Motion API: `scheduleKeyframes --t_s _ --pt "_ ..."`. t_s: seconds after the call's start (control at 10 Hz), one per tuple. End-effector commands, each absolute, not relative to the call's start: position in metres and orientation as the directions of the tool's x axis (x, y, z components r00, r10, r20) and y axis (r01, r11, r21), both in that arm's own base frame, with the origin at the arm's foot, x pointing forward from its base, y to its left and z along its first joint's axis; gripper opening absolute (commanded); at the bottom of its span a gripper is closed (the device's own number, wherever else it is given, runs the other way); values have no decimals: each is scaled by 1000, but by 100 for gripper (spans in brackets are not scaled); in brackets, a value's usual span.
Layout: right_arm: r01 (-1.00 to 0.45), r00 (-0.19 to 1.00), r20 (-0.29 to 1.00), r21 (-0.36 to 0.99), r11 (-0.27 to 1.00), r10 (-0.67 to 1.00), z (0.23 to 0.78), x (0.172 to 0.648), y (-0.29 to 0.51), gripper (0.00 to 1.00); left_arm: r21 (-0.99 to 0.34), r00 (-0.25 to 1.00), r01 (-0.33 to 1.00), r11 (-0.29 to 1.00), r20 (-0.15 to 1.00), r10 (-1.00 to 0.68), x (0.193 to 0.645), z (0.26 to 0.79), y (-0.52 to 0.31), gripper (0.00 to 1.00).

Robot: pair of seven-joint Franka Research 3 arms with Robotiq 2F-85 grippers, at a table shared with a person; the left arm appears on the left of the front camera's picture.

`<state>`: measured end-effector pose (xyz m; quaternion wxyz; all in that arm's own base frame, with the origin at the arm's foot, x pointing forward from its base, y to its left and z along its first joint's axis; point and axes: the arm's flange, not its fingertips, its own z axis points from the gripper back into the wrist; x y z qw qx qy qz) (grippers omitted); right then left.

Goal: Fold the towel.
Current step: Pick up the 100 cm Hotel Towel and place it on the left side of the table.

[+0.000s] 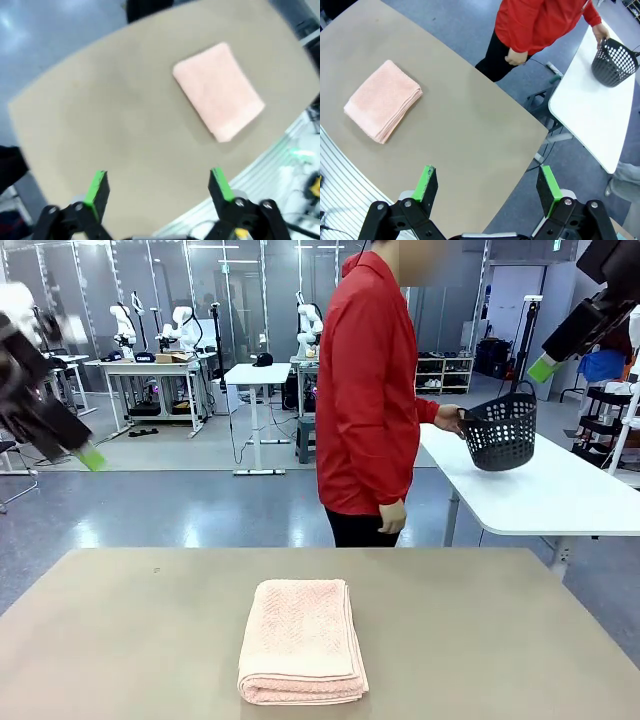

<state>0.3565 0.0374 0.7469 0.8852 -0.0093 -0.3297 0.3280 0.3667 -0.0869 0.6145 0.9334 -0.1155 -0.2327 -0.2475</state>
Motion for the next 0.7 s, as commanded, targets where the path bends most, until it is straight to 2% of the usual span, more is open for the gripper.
scheduleKeyframes --t_s 0.0,0.2,0.3,0.6 --pt "-579 562 575 -240 779 594 747 357 36 100 -260 805 461 848 526 -276 375 556 -106 100" --pt "-579 562 575 -240 779 594 747 357 36 100 -413 859 403 817 478 -182 388 473 -127 100" --pt "-579 562 575 -240 779 594 747 357 36 100 -458 866 377 805 483 -130 396 442 -137 100" --pt "-579 562 575 -240 779 594 747 357 36 100 -652 919 292 700 394 -16 417 364 -173 100"
